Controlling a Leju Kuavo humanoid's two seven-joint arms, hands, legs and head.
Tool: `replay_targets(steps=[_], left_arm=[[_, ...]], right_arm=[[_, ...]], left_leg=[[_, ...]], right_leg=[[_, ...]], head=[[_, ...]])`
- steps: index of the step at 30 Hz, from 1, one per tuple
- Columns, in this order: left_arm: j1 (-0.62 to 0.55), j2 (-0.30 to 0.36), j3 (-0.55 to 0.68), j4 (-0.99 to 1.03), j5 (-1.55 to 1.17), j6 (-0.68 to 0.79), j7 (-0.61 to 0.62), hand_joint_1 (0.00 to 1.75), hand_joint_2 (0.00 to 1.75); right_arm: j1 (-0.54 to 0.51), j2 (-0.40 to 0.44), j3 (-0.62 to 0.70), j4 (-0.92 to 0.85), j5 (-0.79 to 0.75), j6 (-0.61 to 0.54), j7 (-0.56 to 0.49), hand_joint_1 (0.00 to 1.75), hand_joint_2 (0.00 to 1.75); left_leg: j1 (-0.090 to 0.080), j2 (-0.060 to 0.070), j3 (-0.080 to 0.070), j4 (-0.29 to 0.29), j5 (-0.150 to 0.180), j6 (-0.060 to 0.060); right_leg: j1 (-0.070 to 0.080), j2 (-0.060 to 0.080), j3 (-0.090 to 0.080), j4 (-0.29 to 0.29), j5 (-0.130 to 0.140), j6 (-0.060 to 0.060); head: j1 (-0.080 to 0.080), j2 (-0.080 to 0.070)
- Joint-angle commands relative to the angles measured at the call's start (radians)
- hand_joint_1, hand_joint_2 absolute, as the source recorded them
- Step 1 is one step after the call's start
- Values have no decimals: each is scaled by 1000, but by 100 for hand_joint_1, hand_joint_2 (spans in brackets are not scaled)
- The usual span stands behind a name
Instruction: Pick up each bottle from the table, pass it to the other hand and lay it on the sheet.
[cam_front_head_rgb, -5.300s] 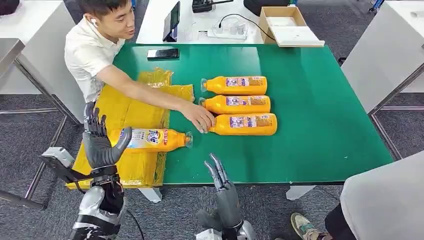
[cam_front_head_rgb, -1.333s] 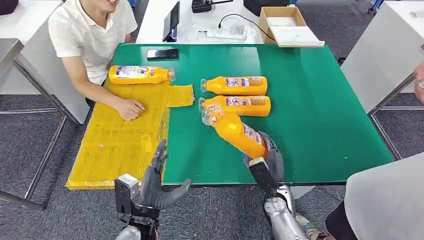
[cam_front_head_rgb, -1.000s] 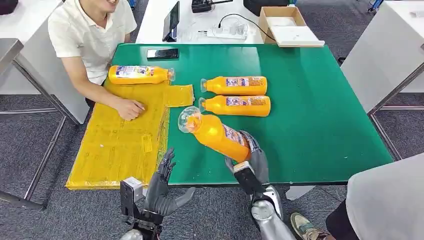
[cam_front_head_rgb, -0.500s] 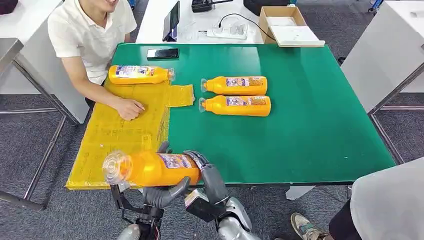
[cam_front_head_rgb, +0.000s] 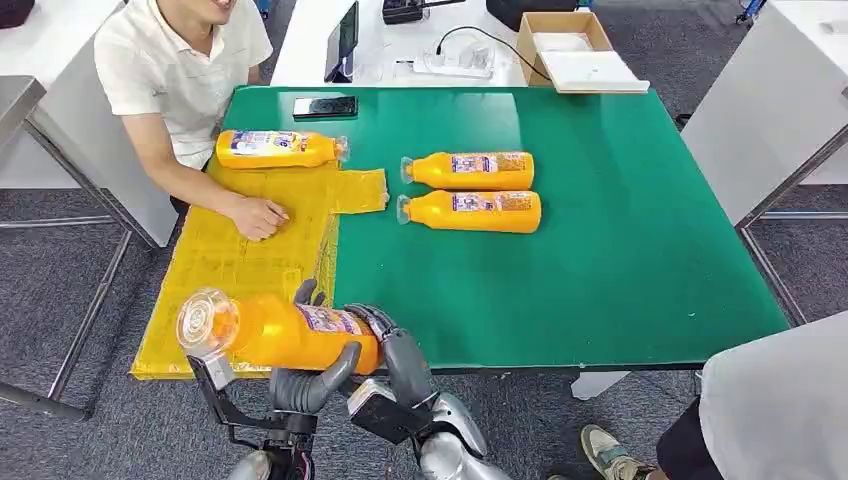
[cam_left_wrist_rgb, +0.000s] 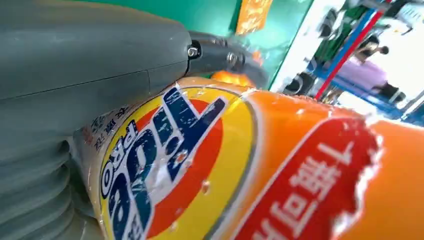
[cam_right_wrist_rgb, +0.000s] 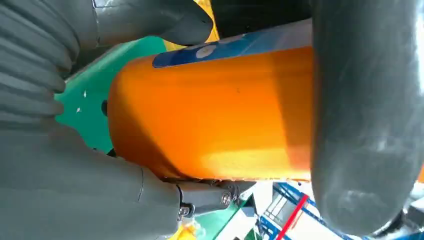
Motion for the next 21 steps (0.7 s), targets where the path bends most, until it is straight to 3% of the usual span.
replay_targets(steps=[1, 7, 8, 9, 12, 13, 21], left_arm=[[-61, 9, 4, -15, -5, 15, -15, 175, 175], [-58, 11, 24, -3, 13, -14, -12, 175, 175], [-55, 9, 33, -7, 8, -20, -14, 175, 175], [-54, 5, 45, -11, 2, -32, -18, 175, 175], [-18, -38, 78, -53, -27, -34, -7, 175, 175], [-14, -42, 81, -59, -32, -36, 2, 175, 175], [-12, -31, 137, -48, -17, -47, 32, 175, 175]], right_arm=[[-5, -4, 79, 136, 2, 27, 12, 175, 175], [-3, -10, 96, 151, 6, 46, 15, 175, 175], [-2, -14, 101, 154, 9, 57, 25, 157, 175], [-5, -20, 107, 157, 12, 69, 31, 5, 175], [4, -31, 107, 153, 24, 55, 29, 0, 175], [6, -30, 99, 151, 19, 53, 27, 0, 0], [12, -34, 61, 136, -2, 45, 26, 0, 0]], left_leg=[[1, -2, 2, -1, 0, -1], [1, -2, 3, -1, 0, -1], [1, -3, 5, -2, -1, -2], [1, -3, 3, -1, 0, -1], [1, -2, 3, -1, -1, -1], [1, -2, 2, -1, 0, -1], [0, -2, 1, -1, 0, -1]], right_leg=[[1, -3, 3, -1, -1, -1], [1, -3, 4, -1, -1, -1], [2, -5, 6, -2, -2, -2], [1, -4, 4, -1, -1, -2], [1, -4, 4, -1, -2, -1], [1, -3, 3, -1, -1, -1], [1, -3, 2, -1, -1, -1]], head=[[0, 0], [0, 0], [0, 0], [0, 0], [0, 0], [0, 0], [0, 0]])
